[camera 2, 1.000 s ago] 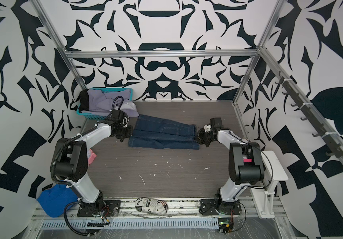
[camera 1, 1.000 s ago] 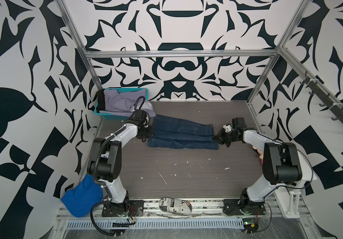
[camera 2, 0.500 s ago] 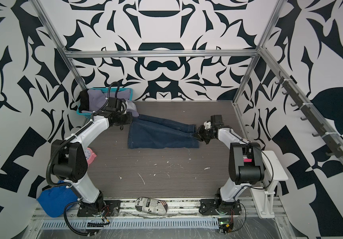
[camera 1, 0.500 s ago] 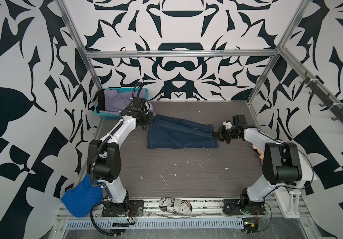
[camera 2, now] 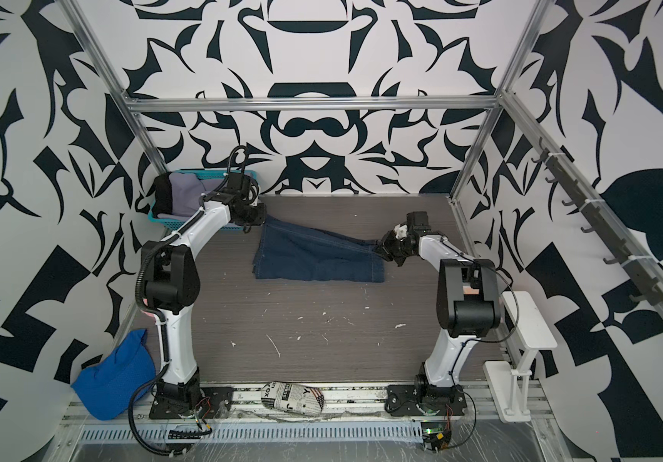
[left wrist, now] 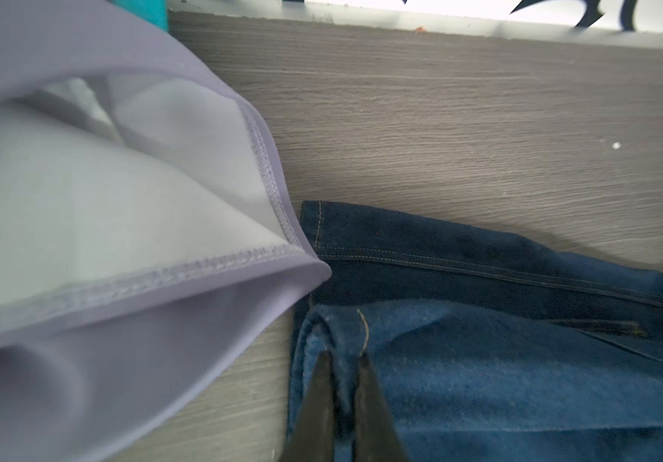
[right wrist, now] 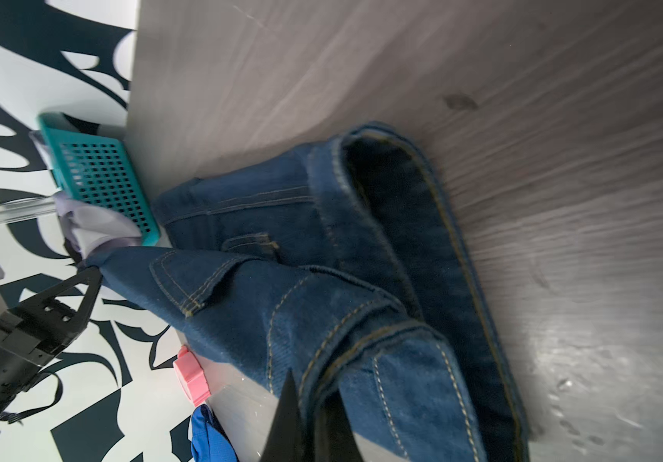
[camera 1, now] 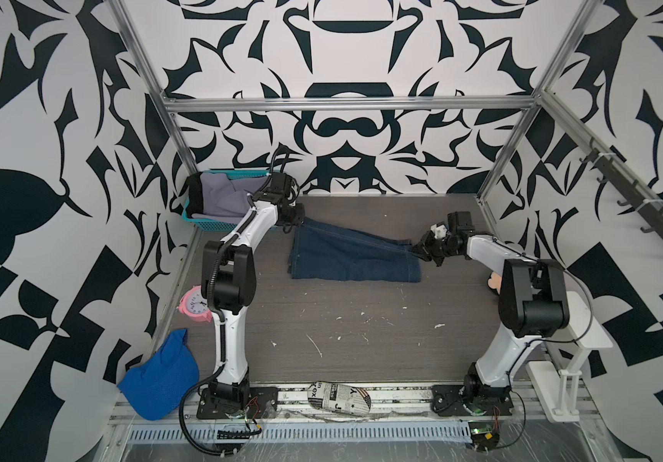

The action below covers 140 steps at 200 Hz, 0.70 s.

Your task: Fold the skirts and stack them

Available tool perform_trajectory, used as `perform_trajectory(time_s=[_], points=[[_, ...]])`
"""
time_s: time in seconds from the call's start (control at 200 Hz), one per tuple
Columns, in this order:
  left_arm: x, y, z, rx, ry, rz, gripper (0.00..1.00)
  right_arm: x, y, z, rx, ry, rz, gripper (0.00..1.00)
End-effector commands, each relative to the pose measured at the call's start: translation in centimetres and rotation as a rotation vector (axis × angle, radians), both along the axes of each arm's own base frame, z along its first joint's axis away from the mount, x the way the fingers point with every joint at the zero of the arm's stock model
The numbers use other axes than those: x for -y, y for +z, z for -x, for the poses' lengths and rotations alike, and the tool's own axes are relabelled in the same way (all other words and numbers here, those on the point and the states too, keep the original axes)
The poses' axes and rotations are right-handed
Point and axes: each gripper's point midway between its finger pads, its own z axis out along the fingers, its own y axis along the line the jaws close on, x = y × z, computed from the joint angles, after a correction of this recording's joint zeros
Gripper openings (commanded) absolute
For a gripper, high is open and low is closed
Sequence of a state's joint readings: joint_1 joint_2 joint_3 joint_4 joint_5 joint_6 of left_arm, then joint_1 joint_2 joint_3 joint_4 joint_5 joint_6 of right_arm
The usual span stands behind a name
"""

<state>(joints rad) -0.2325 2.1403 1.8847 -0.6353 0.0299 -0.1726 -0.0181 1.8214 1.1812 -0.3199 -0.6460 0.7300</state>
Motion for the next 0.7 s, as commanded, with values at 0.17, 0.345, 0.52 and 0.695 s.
perform_trajectory(time_s=[0.17, 0.345, 0.52, 0.695], points=[[-2.0, -0.2, -2.0, 0.019, 0.018, -0.103, 0.20, 1.5, 1.8, -2.7, 0.078, -0.052, 0.043, 0.17], [-2.1, 4.2, -3.7, 0.135, 0.057, -0.098, 0.64, 1.5, 4.9, -4.9, 0.143, -0.065, 0.025, 0.52], [-0.8, 11.4, -2.7, 0.274, 0.068, -0.080, 0.65, 1.2, 10.0, -5.1, 0.253, -0.076, -0.002, 0.53], [2.8, 10.9, 2.4, 0.265, -0.002, -0.033, 0.56, -0.8, 13.0, -1.0, 0.374, 0.002, 0.111, 0.36]])
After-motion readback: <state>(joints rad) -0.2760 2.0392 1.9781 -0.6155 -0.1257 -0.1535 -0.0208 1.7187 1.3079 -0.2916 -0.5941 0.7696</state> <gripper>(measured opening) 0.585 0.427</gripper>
